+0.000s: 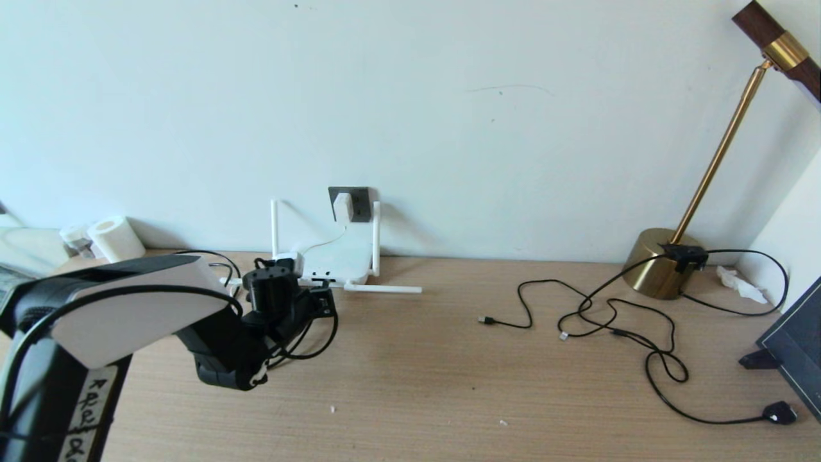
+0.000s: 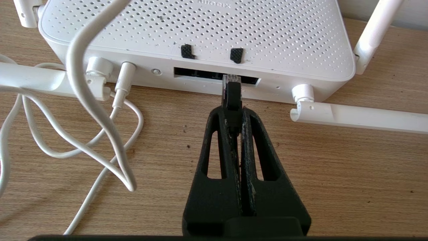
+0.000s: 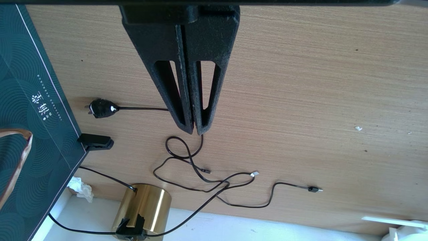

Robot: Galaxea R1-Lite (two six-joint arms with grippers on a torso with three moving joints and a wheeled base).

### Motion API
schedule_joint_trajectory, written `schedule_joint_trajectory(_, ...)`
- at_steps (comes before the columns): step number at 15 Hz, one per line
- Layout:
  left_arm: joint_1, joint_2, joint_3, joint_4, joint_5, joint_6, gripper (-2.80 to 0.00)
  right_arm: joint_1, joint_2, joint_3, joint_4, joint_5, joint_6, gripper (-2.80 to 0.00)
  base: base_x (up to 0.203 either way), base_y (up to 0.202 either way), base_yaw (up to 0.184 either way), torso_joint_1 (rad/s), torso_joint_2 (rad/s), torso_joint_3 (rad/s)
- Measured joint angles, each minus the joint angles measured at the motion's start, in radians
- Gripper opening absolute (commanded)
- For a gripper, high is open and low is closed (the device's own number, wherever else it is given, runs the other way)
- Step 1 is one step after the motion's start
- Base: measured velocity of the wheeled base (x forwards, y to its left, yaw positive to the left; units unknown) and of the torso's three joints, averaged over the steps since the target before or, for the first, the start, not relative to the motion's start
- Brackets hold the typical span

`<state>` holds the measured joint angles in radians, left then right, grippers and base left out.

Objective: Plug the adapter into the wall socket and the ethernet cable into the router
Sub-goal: Align cable and router interface

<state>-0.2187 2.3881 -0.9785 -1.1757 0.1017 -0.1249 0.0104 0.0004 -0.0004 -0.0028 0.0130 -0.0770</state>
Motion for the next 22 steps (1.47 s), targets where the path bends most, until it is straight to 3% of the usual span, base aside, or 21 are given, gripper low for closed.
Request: schedule_joint_trajectory(22,0.003,-0.007,-0.009,0.009,-0.004,0.014,-2.8,0.0,0.0,0.0,0.0,0.0,0.0,-2.8,0.0,0.0,0.0,0.0,0.0,0.0)
